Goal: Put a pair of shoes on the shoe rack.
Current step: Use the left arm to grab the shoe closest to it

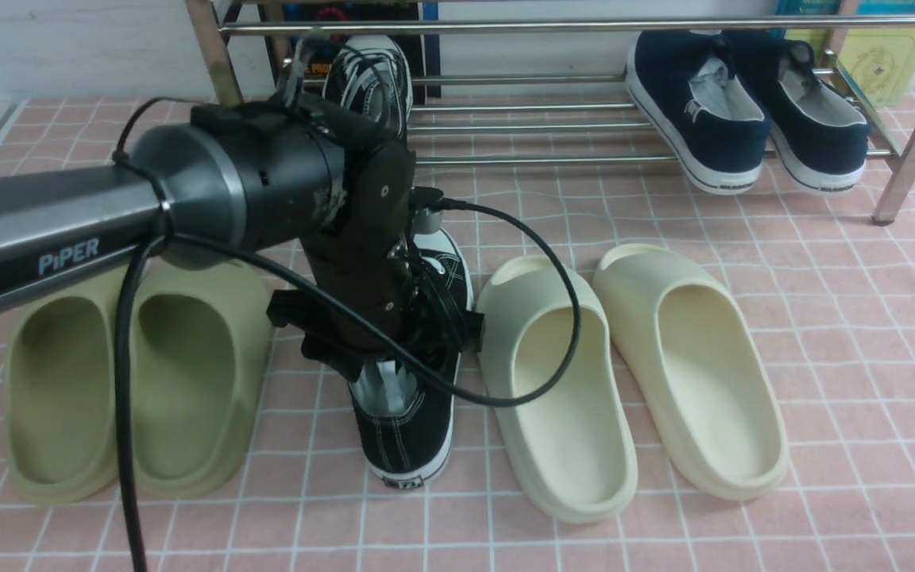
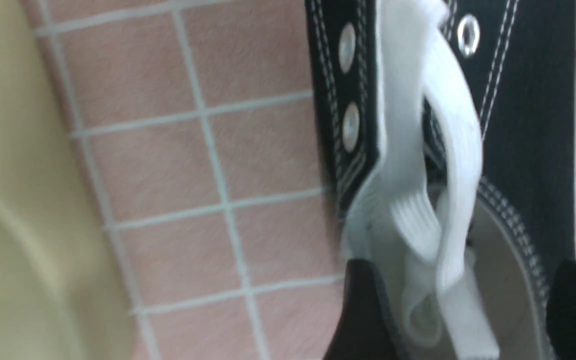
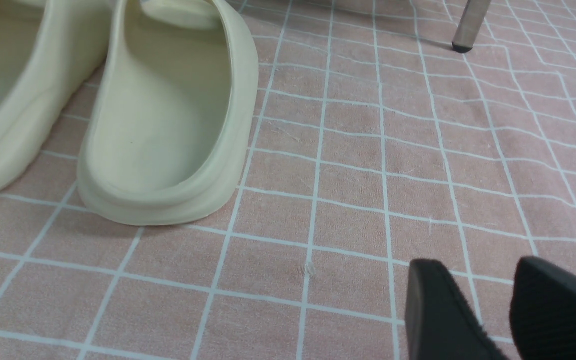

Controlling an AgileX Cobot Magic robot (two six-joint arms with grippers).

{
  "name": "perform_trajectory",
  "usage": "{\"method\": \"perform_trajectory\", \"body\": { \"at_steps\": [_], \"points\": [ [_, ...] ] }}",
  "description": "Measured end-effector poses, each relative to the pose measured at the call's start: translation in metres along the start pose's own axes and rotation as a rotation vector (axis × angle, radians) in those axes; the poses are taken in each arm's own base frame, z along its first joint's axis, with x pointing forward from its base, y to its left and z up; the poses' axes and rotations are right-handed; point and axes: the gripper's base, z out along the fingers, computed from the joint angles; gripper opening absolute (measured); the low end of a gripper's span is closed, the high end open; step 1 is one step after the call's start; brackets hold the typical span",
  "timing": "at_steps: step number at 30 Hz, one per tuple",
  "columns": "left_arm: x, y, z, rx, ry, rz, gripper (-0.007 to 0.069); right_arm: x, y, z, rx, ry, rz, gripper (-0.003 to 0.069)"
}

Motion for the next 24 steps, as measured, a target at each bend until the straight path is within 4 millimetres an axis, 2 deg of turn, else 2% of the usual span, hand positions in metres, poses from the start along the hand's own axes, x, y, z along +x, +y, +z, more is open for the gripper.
{"method": "perform_trajectory", "body": {
  "at_steps": [7, 19, 22, 24],
  "points": [
    [-0.008, 0.006, -0.007, -0.077, -0.04, 0.052, 0.0484, 0.0, 0.0, 0.0, 0.0, 0.0, 0.0, 0.0238],
    [-0.009, -0.007, 0.035, -0.011, 0.035, 0.051, 0.0478, 0.0, 0.0, 0.0, 0.0, 0.0, 0.0, 0.0238],
    [-0.01, -0.008, 0.044, -0.004, 0.042, 0.048, 0.0421, 0.0, 0.0, 0.0, 0.0, 0.0, 0.0, 0.0238],
    [-0.01, -0.009, 0.047, -0.003, 0.044, 0.047, 0.034, 0.0, 0.0, 0.0, 0.0, 0.0, 0.0, 0.0238]
  ]
}}
